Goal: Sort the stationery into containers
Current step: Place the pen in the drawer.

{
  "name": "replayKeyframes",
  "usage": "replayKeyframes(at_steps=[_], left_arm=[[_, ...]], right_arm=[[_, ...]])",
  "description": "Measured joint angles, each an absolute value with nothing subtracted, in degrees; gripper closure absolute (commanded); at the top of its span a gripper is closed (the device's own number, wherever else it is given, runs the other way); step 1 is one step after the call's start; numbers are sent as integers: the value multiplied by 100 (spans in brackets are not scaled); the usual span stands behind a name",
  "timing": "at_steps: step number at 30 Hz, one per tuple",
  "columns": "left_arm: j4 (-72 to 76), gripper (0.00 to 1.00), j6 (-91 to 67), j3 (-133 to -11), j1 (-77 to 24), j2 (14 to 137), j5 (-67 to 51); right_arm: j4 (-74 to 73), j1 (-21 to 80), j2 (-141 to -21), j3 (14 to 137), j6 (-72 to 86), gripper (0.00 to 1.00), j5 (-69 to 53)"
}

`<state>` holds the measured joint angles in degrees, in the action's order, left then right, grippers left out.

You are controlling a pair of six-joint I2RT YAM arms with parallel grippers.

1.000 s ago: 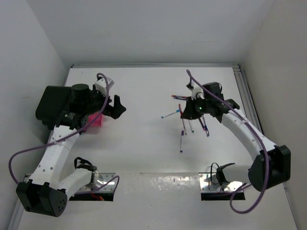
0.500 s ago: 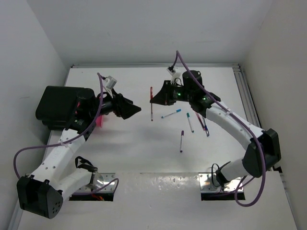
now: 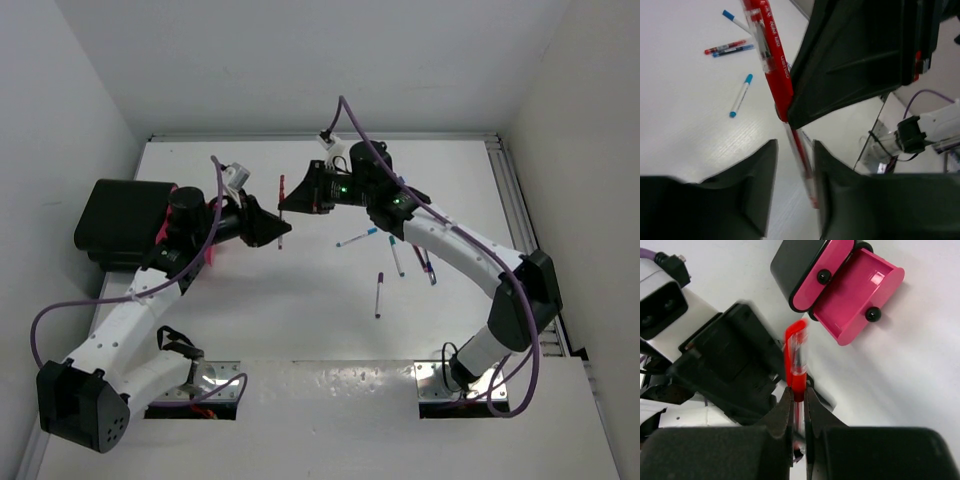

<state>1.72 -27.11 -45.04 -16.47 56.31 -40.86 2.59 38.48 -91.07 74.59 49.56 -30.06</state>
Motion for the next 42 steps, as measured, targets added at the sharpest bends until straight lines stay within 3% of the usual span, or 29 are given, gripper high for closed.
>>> replayKeyframes(at_steps=[2,4,5,8,14,20,32,42], left_arm=[[121,79,-2668,-4510,-1647,5640,-4099],[5,89,-2585,-4534,-1629,5638,-4058],[-82,98,-2558,-4541,-1570,5649,-4053],[-633,100,-2263,-4794,-1330,5734,-4066],[-2373,100,-1090,-5986,-593,6392,-2847],[-3332,100,-440,-6307,-115,6949,-1310],[-3872,100,-191,-6386,283,8068,8],[-3905,97,248,-6440,340,8453,110]], right_arm=[[292,3852,-9159,7487,4963,100,-2998],[283,3841,-9205,7511,4960,92,-3020],[246,3820,-9205,7516,4954,72,-3015],[97,3717,-9201,7522,4877,46,-3026],[-624,2390,-8917,7393,4237,46,-2749],[-1168,1146,-8331,6573,3750,48,-2523],[-1468,1057,-8119,6123,3374,49,-2585],[-1490,987,-8114,6034,3334,49,-2602]])
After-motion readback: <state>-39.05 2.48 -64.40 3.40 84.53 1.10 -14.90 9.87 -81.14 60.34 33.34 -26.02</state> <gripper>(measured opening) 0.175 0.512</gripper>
